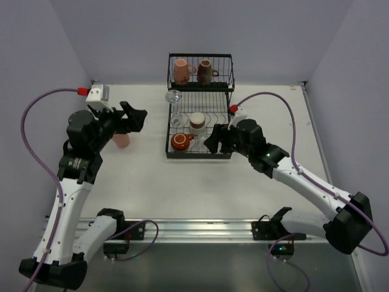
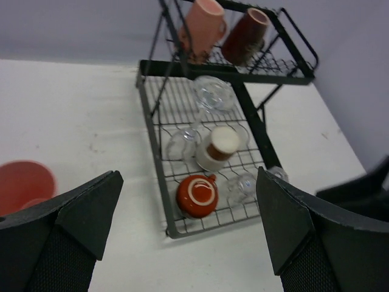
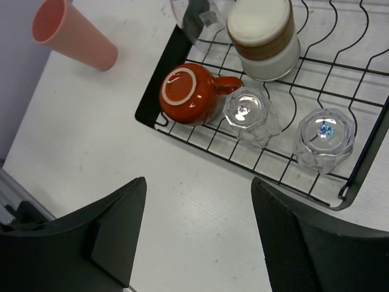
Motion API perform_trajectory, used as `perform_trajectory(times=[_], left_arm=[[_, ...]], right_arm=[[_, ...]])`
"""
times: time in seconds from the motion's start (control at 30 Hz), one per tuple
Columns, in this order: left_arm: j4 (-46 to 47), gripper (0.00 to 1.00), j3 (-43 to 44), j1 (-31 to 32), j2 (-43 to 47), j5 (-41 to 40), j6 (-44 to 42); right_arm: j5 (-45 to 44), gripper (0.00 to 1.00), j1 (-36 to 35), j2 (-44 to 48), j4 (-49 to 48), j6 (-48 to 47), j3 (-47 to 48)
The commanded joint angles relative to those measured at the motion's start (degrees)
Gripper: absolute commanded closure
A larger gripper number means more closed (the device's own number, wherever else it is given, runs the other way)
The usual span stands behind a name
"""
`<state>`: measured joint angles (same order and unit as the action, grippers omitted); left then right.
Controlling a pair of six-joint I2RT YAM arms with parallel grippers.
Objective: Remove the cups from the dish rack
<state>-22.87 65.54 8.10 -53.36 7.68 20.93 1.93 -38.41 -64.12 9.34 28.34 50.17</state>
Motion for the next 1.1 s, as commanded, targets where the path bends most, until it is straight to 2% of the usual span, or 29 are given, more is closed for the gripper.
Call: perform_trajectory(times=[0.0,0.13,0.23,0.33,0.57,0.8,0.97,1.07], left_arm=[[8.80,0.00,-9.09,1.13,5.27,14.98,5.43],[11.09,0.00,-20.68,1.57,14.05,21.83,6.49],[10.40,0.00,-23.87,1.57,17.58,23.34,4.57],[7.68,0.00,-25.28,1.57,20.66,20.80,0.97],[9.94,0.00,-30.46,1.57,20.93,18.77,-0.45],[9.51,0.00,-30.29,1.57,20.67,20.61,-0.71],[9.60,0.00,-30.65,1.57,20.58,20.36,-0.54],[9.78,0.00,-30.65,1.57,19.79,20.44,-0.19]], right_arm=[[-7.45,0.28,-0.61,-5.21,1.11,-3.55,5.80],[-11.33,0.34,-0.87,-13.11,2.34,-5.83,10.19],[-12.13,0.37,-0.87,-16.64,3.05,-6.98,12.66],[-12.04,0.39,-1.05,-20.69,3.66,-6.98,15.73],[-12.74,0.36,-2.37,-28.34,4.45,-6.72,18.64],[-16.43,0.29,-2.45,-32.12,4.80,-7.50,20.49],[-17.40,0.29,-2.45,-34.84,4.37,-8.12,21.72],[-16.97,0.32,-2.46,-36.33,4.28,-8.21,22.51]])
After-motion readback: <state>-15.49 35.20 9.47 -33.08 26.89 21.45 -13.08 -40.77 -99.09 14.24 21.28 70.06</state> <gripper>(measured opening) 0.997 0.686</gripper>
